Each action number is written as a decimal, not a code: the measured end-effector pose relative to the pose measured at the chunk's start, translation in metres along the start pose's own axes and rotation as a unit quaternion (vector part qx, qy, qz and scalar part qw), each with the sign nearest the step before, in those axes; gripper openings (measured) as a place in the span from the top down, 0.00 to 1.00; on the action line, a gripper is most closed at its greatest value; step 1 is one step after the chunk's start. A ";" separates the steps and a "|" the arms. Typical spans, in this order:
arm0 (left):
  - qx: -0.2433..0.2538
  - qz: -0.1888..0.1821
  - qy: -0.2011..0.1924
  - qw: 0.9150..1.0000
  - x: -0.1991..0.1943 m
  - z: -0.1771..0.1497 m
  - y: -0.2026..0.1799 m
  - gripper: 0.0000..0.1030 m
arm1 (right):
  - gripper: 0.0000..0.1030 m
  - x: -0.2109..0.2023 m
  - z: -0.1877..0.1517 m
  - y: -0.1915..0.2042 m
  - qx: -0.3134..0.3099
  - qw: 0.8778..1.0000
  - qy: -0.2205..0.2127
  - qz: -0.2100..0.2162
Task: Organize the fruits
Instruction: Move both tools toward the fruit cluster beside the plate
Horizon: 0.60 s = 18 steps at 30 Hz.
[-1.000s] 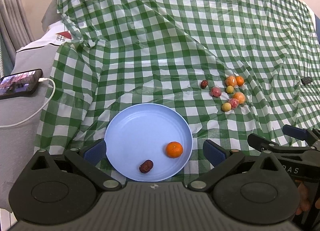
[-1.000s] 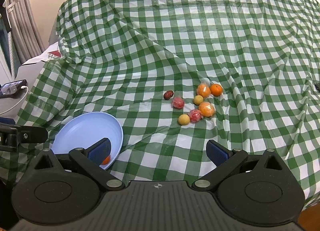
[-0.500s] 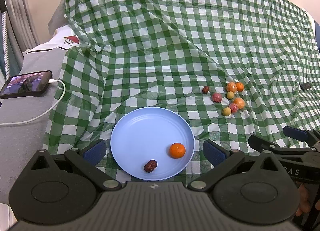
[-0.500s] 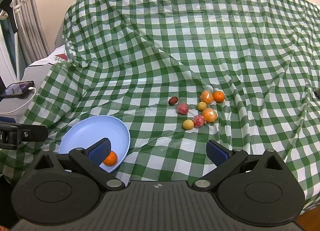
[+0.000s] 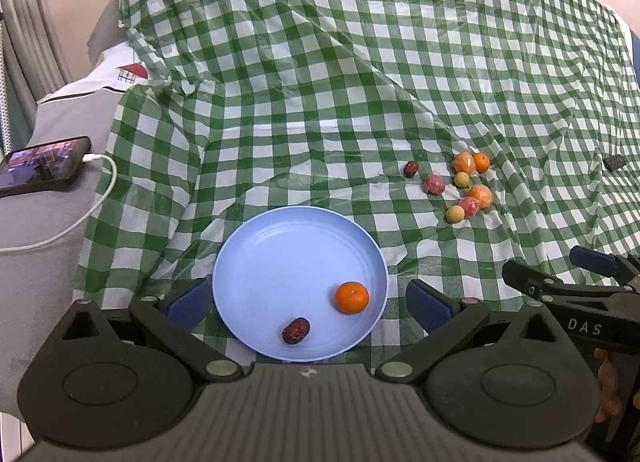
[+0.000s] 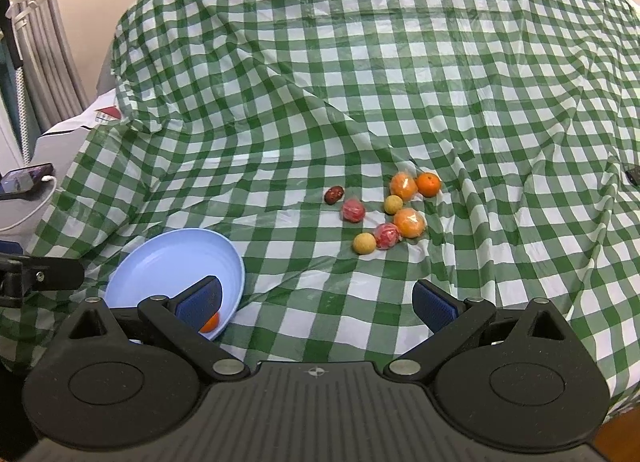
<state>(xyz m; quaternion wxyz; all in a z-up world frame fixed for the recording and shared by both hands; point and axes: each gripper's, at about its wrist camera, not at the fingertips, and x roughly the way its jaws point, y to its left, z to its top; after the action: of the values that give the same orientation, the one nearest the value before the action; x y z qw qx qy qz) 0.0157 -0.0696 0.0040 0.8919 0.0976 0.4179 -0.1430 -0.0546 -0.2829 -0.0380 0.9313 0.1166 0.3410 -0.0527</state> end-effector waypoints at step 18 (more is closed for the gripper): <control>0.039 0.001 0.025 0.999 0.087 0.044 -0.038 0.00 | 0.38 0.125 0.033 -0.067 -0.042 0.997 -0.012 -0.056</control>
<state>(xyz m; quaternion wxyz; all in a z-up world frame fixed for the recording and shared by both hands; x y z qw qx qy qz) 0.0875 -0.1335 -0.0371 0.8771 0.1361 0.4336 -0.1553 0.0491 -0.3587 -0.1066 0.9351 0.0570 0.3373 -0.0922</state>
